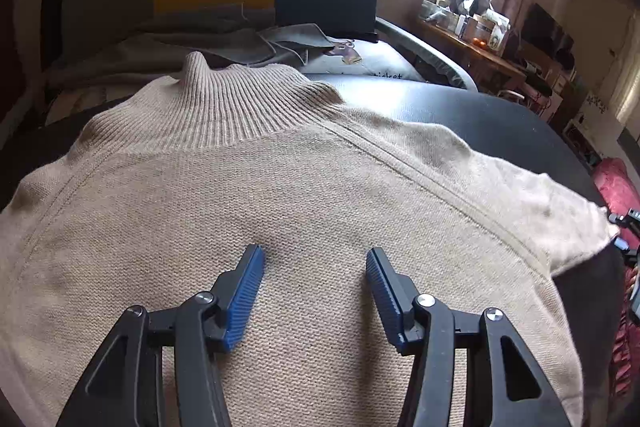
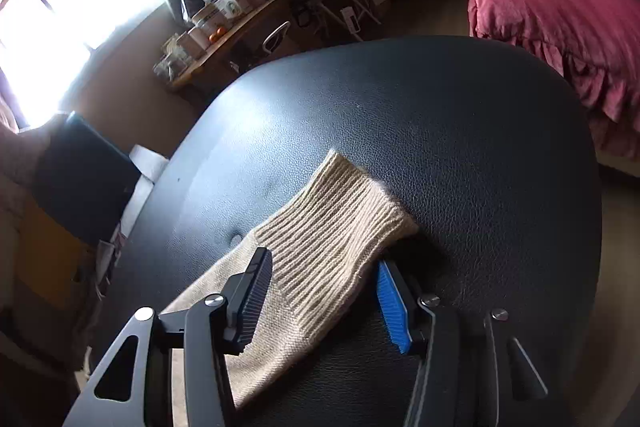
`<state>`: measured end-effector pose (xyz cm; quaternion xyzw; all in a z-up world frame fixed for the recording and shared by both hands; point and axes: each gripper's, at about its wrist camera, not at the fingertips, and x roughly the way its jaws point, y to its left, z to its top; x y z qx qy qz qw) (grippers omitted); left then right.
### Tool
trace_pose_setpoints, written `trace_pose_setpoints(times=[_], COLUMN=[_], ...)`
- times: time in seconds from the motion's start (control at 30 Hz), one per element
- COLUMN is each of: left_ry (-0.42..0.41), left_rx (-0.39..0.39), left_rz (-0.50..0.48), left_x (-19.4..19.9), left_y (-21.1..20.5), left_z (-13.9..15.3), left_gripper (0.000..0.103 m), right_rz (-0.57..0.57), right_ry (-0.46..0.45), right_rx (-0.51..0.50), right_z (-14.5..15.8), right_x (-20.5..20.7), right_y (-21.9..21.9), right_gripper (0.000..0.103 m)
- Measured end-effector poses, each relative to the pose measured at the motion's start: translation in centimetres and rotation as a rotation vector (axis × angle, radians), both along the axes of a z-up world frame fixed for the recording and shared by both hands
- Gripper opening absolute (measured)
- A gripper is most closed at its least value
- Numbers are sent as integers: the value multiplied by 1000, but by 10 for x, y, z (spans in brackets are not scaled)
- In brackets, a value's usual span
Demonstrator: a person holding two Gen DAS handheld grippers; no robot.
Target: Fold clothes
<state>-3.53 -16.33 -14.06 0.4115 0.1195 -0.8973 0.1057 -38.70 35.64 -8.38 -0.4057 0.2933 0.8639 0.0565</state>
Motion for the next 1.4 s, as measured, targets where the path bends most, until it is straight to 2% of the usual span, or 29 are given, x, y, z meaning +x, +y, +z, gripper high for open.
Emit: trace_pose_setpoints(times=[0.07,0.1,0.17,0.2,0.27,0.37,0.5,0.67,0.8,0.9,0.93,0.97,1.0,1.07,1.27,1.4], left_ry=[1,5,17,25,38,52,56,59,62,62,62,62,62,62,58,59], left_rx=[-1,5,23,38,67,96,107,113,118,118,118,118,117,117,109,106], left_rz=[-15,-19,-22,-22,-23,-23,-24,-24,-23,-23,-24,-25,-25,-24,-24,-27], left_x=[1,2,5,4,0,2,-1,-3,-3,-3,-3,-4,-4,-4,-5,-4], left_y=[1,0,-3,-4,-4,-8,-8,-8,-8,-8,-8,-8,-8,-8,-7,-7], left_z=[-2,-2,-1,-2,-3,-2,-3,-3,-4,-4,-4,-5,-5,-5,-5,-5], left_gripper=[62,62,63,63,63,63,63,63,63,63,63,63,63,63,63,63], right_rz=[6,11,21,20,5,24,48,127,154,158,144,130,120,123,153,256], right_ry=[2,21,64,84,79,53,31,2,8,3,3,3,-5,-11,17,75], right_rx=[-5,-42,-124,-174,-197,-135,-95,61,74,93,93,91,66,32,30,42], right_z=[1,0,-2,-2,-1,4,7,10,10,10,10,10,8,7,15,38], right_x=[-1,0,1,2,0,-4,-10,-11,-7,-6,-5,-3,-3,-5,-7,-13], right_y=[2,5,12,18,22,17,7,-11,-13,-13,-10,-7,-3,-2,-14,-51], right_gripper=[54,55,86,89,89,91,103,103,103,97,85,46,13,5,5,5])
